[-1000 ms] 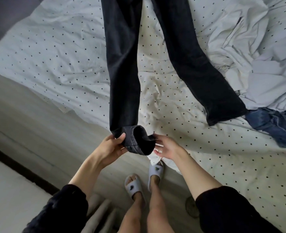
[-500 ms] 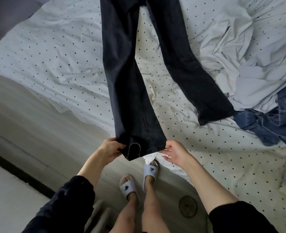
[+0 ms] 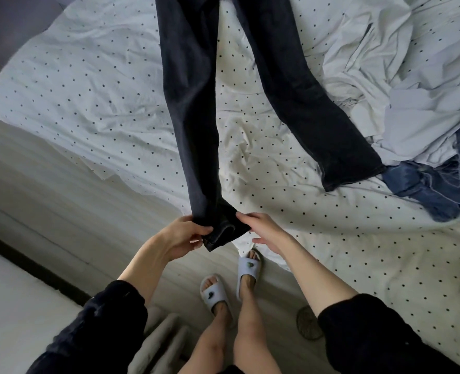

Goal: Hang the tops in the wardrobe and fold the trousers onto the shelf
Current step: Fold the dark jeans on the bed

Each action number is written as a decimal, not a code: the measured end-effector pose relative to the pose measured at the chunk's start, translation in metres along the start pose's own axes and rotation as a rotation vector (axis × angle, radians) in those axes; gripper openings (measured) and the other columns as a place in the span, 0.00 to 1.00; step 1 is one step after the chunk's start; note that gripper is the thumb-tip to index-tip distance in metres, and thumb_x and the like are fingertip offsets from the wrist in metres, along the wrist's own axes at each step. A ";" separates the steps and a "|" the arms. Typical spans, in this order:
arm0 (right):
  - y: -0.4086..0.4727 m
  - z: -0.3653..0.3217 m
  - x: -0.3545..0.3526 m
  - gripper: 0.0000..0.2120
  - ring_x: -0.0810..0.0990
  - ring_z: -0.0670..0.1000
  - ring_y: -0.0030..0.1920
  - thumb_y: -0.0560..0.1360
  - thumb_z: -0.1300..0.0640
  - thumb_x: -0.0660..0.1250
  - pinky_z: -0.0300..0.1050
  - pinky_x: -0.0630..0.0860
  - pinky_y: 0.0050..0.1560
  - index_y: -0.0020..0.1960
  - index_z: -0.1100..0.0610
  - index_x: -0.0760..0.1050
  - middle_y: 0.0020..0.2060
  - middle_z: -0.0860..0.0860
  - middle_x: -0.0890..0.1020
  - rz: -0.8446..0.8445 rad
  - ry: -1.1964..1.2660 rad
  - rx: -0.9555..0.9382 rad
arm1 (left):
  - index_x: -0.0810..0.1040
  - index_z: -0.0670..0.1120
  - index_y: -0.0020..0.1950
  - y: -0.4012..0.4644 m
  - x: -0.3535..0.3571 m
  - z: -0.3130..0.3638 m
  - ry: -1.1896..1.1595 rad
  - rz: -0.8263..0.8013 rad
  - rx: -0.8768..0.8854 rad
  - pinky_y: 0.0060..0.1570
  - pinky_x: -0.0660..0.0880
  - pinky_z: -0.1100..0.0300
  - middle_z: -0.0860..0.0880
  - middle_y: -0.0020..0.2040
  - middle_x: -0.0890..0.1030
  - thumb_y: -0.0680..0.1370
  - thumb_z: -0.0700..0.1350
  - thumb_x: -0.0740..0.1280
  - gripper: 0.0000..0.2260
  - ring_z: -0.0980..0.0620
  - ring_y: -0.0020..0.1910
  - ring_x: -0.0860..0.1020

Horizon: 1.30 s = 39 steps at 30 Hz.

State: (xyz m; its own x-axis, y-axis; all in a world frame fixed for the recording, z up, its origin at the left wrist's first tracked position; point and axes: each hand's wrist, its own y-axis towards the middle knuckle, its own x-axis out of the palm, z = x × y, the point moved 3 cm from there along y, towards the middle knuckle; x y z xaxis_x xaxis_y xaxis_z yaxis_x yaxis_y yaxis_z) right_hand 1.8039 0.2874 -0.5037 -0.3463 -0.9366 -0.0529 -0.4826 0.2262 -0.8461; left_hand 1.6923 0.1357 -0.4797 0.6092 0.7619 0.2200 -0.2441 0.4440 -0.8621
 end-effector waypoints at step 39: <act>-0.041 0.006 -0.066 0.12 0.80 0.51 0.53 0.79 0.62 0.59 0.41 0.76 0.54 0.55 0.56 0.80 0.51 0.47 0.81 0.399 -0.222 -0.376 | 0.76 0.41 0.55 0.031 -0.001 -0.032 0.154 0.314 -0.034 0.34 0.71 0.60 0.44 0.43 0.78 0.76 0.34 0.66 0.09 0.48 0.41 0.75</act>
State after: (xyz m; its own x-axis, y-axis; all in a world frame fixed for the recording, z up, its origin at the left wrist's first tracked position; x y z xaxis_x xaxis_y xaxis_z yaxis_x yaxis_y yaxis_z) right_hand 1.8514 0.3386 -0.4691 -0.4026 -0.7840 -0.4724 -0.6156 0.6139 -0.4941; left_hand 1.7087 0.1339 -0.5214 0.6155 0.7777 -0.1279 -0.4143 0.1811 -0.8919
